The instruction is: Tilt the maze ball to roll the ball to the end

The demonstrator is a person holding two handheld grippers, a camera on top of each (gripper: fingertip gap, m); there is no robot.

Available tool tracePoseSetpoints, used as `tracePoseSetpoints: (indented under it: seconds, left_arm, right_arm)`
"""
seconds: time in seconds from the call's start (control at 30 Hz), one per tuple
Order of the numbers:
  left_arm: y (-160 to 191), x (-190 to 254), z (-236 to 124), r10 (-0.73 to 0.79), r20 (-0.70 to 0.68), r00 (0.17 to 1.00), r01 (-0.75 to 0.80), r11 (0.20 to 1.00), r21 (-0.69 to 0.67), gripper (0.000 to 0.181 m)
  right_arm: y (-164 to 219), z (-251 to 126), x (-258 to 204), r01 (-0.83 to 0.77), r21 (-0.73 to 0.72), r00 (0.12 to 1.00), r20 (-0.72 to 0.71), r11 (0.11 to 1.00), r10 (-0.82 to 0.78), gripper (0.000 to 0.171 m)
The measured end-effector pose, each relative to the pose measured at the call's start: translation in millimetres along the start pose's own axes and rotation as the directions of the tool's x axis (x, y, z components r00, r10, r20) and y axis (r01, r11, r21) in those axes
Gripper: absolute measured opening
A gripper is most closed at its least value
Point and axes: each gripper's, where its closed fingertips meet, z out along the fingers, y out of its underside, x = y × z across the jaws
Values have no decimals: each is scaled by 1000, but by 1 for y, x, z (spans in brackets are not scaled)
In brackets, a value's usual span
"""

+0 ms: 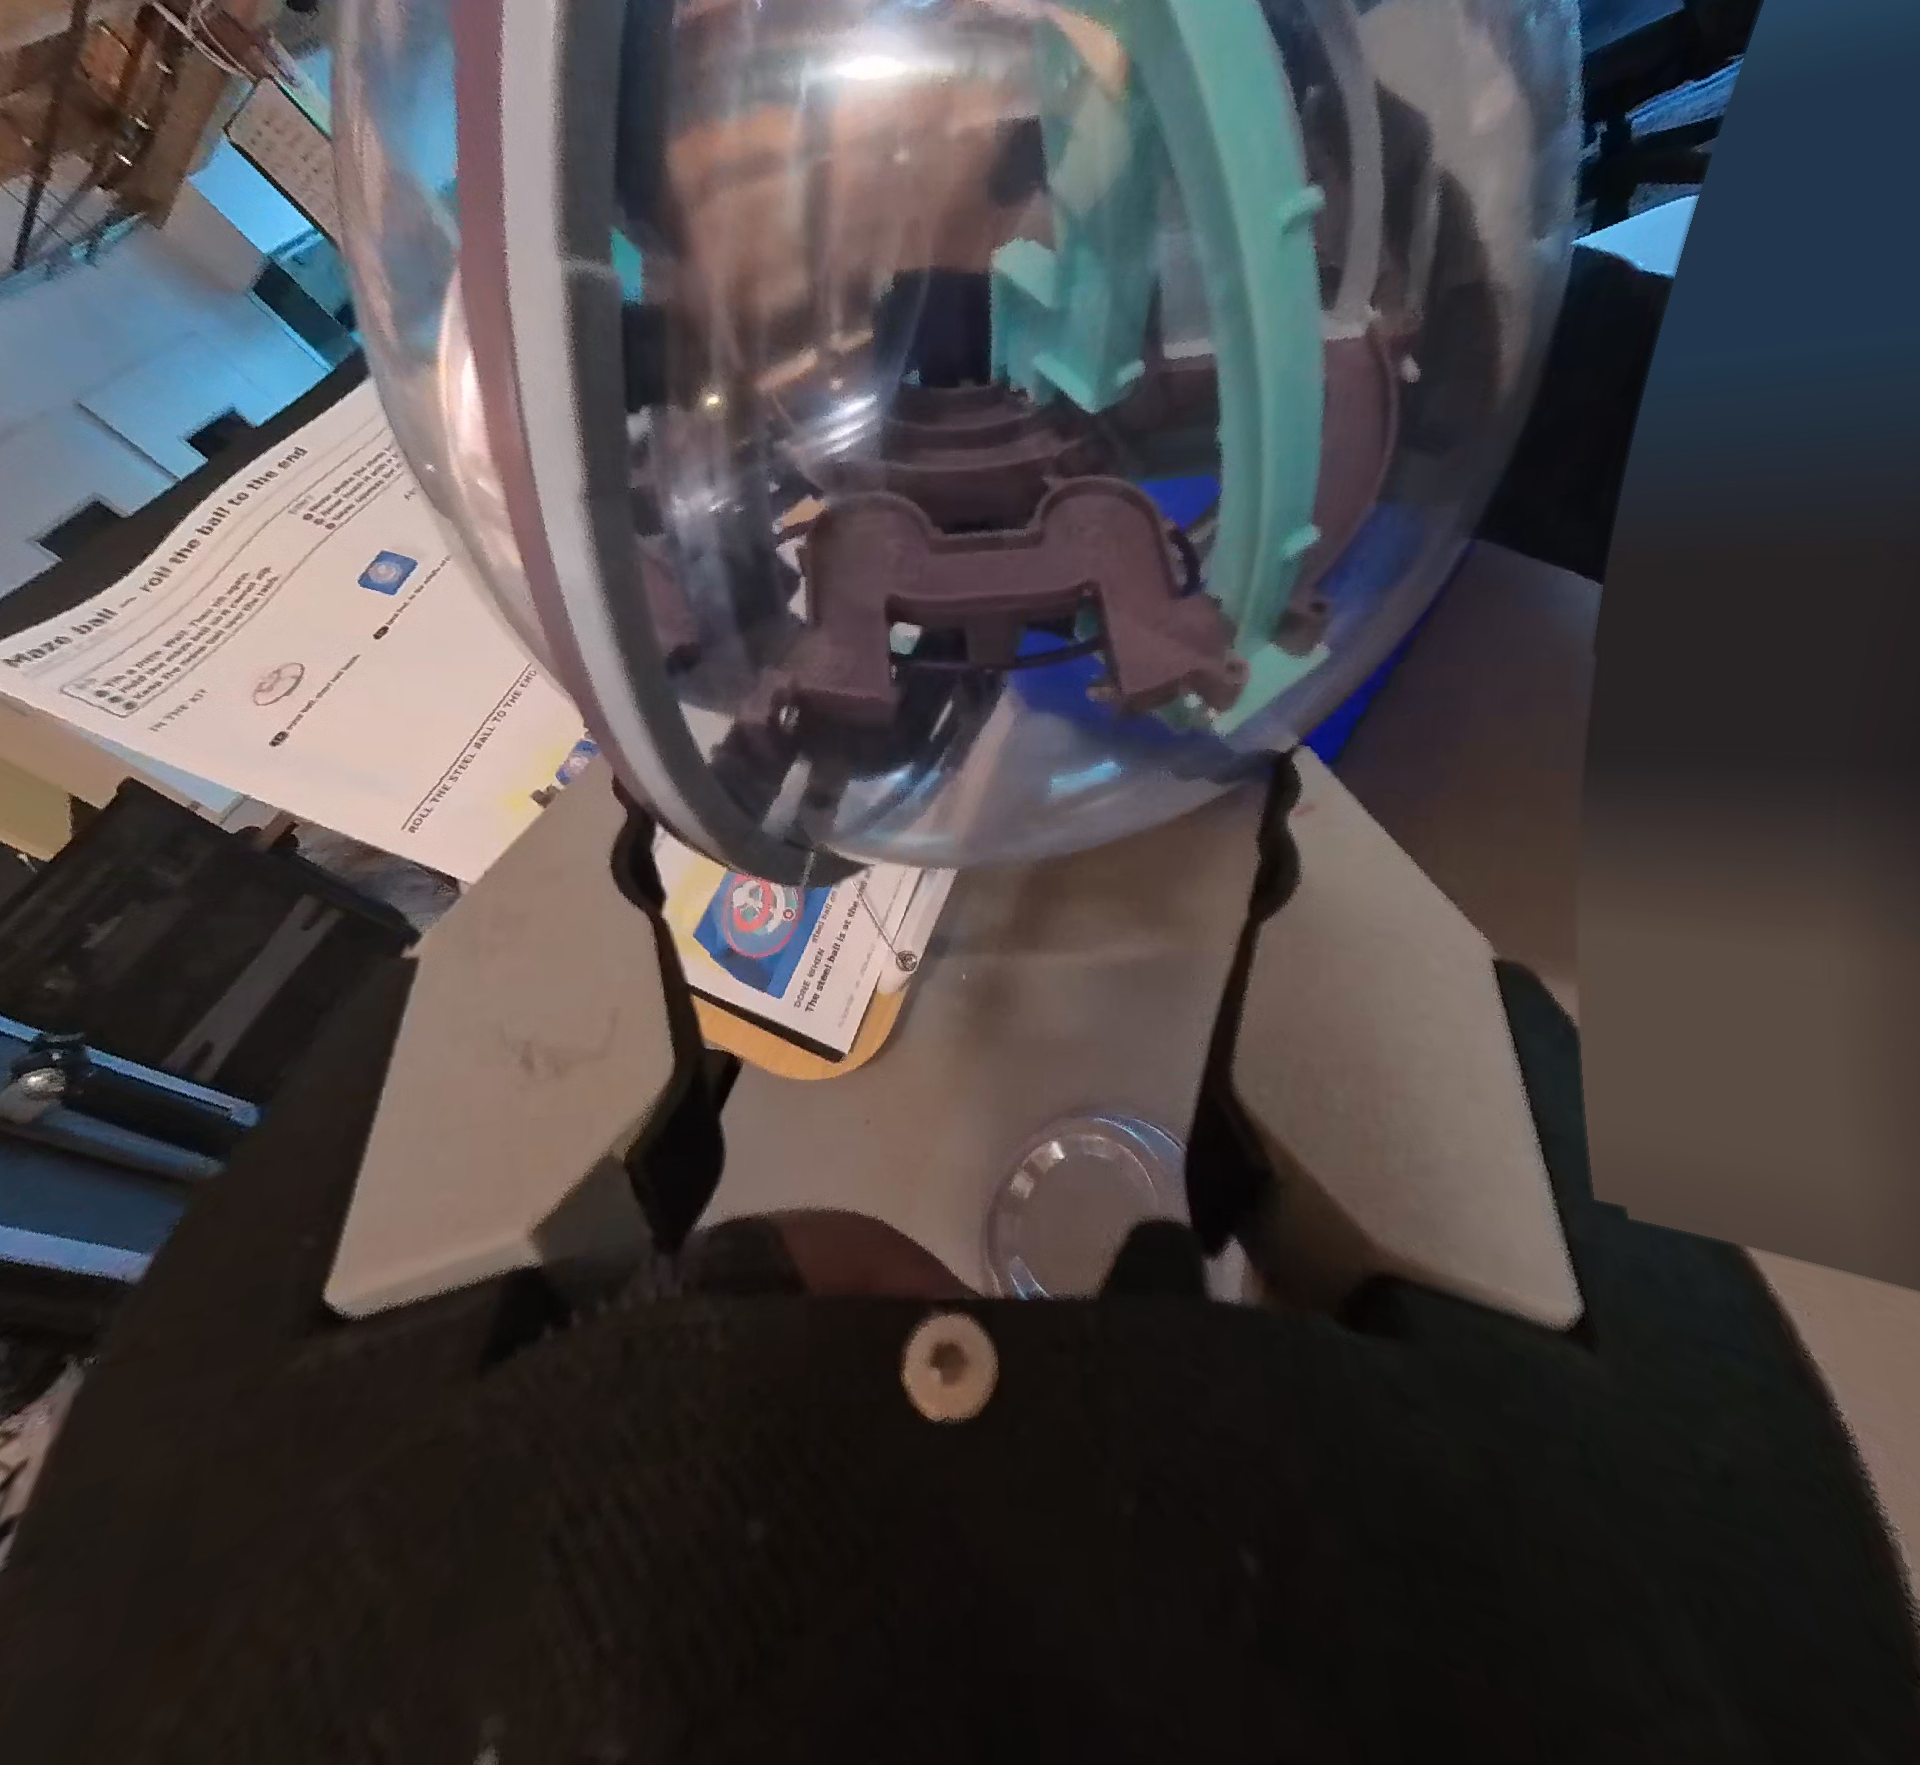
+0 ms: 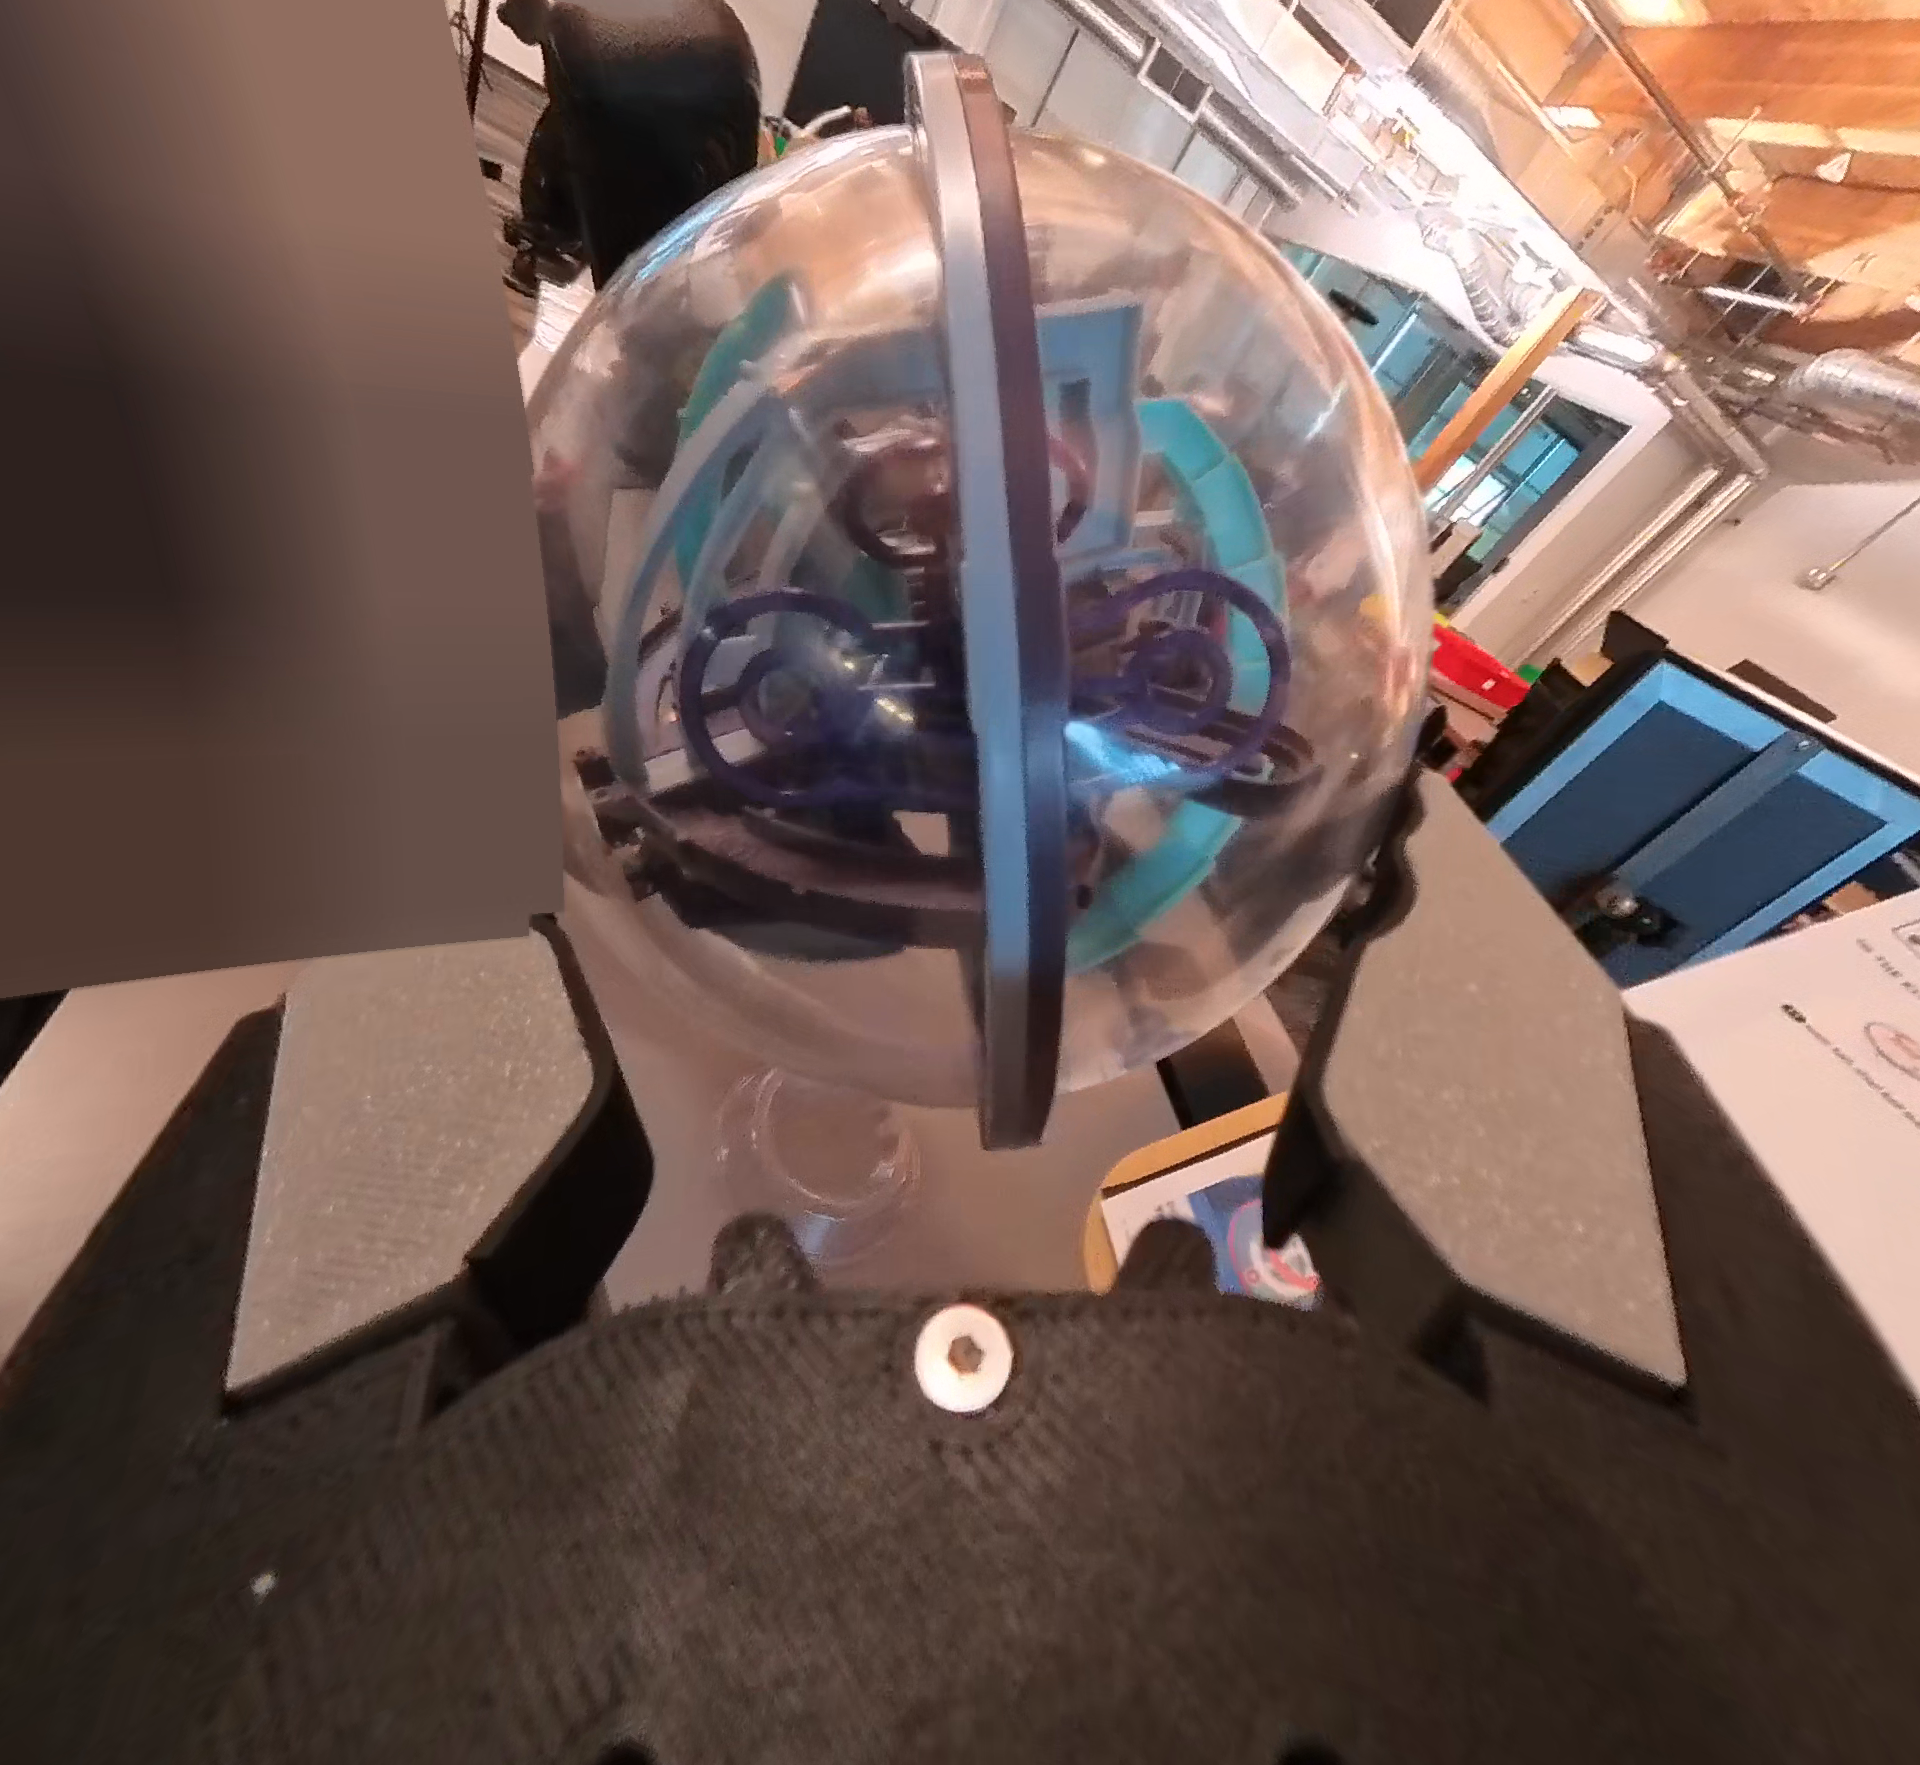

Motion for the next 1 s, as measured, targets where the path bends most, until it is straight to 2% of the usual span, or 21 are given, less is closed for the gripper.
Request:
tracePoseSetpoints:
  seconds: [0.3,1.0]
  left_arm:
    - [6,-3,3,-105,-39,994,104,994,-11,113]
    - [9,-4,4,-122,-40,992,121,992,-23,113]
  right_arm:
    - [7,4,8,-115,-4,993,9,993,115,152]
    - [10,4,9,-131,-12,991,4,991,131,152]
